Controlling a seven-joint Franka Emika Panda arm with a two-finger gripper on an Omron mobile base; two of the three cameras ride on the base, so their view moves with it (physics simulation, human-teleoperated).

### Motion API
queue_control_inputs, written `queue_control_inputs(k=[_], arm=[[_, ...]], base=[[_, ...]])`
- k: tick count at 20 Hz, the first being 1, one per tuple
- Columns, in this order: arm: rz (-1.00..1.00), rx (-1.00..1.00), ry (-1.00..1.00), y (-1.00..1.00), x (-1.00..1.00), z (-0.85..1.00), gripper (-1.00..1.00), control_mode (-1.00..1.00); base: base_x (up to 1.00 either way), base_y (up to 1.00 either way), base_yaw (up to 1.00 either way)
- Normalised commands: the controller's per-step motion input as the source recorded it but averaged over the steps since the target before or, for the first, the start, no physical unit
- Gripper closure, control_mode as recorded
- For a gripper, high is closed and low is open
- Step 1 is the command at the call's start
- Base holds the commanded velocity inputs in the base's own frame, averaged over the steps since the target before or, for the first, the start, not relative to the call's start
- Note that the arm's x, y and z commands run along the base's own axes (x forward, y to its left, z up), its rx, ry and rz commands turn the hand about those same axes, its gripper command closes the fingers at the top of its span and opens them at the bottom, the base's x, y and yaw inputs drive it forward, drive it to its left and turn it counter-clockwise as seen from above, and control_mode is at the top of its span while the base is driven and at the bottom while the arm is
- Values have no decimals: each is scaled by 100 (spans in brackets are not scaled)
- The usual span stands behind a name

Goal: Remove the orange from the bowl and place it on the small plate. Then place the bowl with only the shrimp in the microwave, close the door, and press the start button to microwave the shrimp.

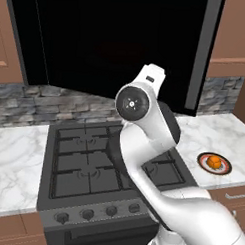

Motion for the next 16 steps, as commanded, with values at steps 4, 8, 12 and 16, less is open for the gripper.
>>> queue_control_inputs(k=[4,8,12,16], arm=[[45,3,-6,-9,63,12,-100,-100],[41,1,-2,-2,66,23,-100,-100],[34,0,0,0,56,31,-100,-100],[31,0,0,0,55,16,-100,-100]], base=[[0,0,0],[0,0,0],[0,0,0],[0,0,0]])
